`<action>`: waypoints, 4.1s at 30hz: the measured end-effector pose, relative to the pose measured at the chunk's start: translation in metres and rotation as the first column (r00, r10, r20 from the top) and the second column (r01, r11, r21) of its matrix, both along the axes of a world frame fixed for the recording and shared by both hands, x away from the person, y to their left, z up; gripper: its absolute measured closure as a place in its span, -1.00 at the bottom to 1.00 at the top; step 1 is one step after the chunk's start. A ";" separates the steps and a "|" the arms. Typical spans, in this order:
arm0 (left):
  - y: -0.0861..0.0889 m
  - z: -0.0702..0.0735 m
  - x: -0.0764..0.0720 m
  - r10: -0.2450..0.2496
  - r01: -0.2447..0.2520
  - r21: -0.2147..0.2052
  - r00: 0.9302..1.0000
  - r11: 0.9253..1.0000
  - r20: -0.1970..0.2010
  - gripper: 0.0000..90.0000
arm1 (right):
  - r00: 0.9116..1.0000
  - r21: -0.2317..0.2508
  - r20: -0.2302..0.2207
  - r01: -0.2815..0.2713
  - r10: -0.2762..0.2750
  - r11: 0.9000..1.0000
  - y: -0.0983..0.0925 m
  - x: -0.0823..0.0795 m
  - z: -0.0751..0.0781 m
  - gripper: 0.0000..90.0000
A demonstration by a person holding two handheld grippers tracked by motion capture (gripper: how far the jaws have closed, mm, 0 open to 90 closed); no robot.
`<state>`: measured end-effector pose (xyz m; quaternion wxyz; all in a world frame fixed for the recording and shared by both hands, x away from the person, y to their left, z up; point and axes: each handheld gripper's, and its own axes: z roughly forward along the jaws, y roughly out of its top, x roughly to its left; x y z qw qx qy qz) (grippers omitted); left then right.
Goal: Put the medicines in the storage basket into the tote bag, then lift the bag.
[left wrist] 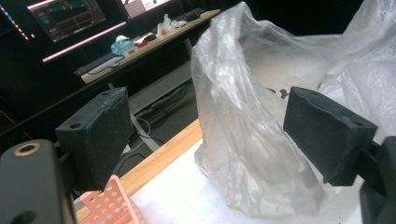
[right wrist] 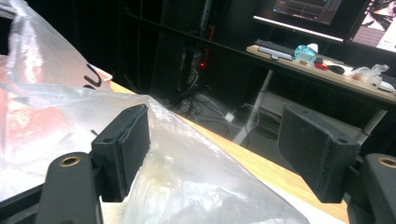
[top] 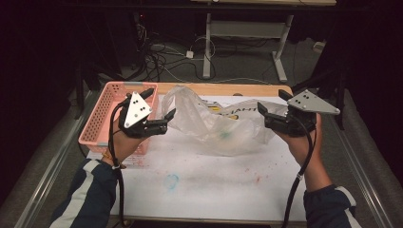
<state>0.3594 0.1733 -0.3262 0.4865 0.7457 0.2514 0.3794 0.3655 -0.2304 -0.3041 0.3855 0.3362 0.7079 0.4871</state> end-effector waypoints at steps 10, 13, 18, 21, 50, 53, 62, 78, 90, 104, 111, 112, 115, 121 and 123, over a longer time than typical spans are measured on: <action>0.001 -0.016 -0.011 0.008 -0.008 -0.002 1.000 1.000 0.024 -0.66 | 1.000 0.018 0.020 -0.018 0.017 1.000 -0.006 -0.014 -0.006 -0.45; 0.001 -0.020 -0.015 -0.002 0.002 -0.009 1.000 1.000 0.031 -0.66 | 1.000 0.011 0.018 -0.026 0.026 1.000 -0.006 -0.017 -0.011 -0.48; 0.003 -0.023 -0.022 -0.010 0.011 -0.006 0.999 1.000 0.041 -0.66 | 0.999 0.012 0.031 -0.032 0.032 0.999 -0.008 -0.025 -0.012 -0.50; 0.005 -0.025 -0.027 -0.015 0.016 -0.007 0.999 1.000 0.044 -0.66 | 0.999 0.020 0.036 -0.035 0.034 0.999 -0.011 -0.031 -0.014 -0.51; 0.021 -0.061 -0.058 -0.037 0.035 0.085 0.999 0.996 0.024 -0.66 | 0.998 -0.057 0.041 -0.050 0.052 0.997 -0.018 -0.068 -0.050 -0.58; 0.025 -0.066 -0.061 -0.033 0.031 0.088 0.999 0.996 0.022 -0.66 | 0.998 -0.062 0.032 -0.054 0.056 0.997 -0.018 -0.069 -0.057 -0.58; 0.031 -0.085 -0.067 -0.023 0.023 0.111 1.000 0.994 -0.002 -0.66 | 0.996 -0.073 0.009 -0.088 0.089 0.993 -0.013 -0.072 -0.076 -0.60; 0.043 -0.118 -0.080 -0.028 0.036 0.162 0.998 0.986 -0.054 -0.67 | 0.992 -0.100 -0.016 -0.130 0.129 0.986 -0.010 -0.082 -0.113 -0.60; 0.061 -0.139 -0.093 -0.006 0.038 0.200 0.988 0.979 -0.157 -0.67 | 0.982 -0.109 -0.112 -0.161 0.149 0.981 -0.011 -0.096 -0.146 -0.61; 0.061 -0.142 -0.090 0.005 0.035 0.207 0.981 0.978 -0.192 -0.67 | 0.980 -0.121 -0.125 -0.169 0.154 0.978 -0.013 -0.096 -0.152 -0.61; 0.060 -0.140 -0.091 0.006 0.035 0.209 0.981 0.977 -0.192 -0.67 | 0.977 -0.133 -0.128 -0.185 0.168 0.974 -0.011 -0.097 -0.153 -0.61; 0.060 -0.140 -0.091 0.005 0.035 0.205 0.981 0.978 -0.192 -0.67 | 0.977 -0.134 -0.127 -0.186 0.169 0.973 -0.011 -0.097 -0.152 -0.61; 0.060 -0.140 -0.091 0.003 0.038 0.211 0.981 0.977 -0.193 -0.67 | 0.977 -0.130 -0.125 -0.187 0.171 0.974 -0.011 -0.098 -0.152 -0.61; 0.062 -0.139 -0.092 0.001 0.038 0.198 0.981 0.980 -0.194 -0.67 | 0.977 -0.139 -0.128 -0.186 0.168 0.973 -0.009 -0.099 -0.151 -0.61; 0.063 -0.139 -0.092 -0.004 0.042 0.195 0.982 0.980 -0.191 -0.67 | 0.977 -0.140 -0.131 -0.187 0.169 0.972 -0.008 -0.100 -0.152 -0.61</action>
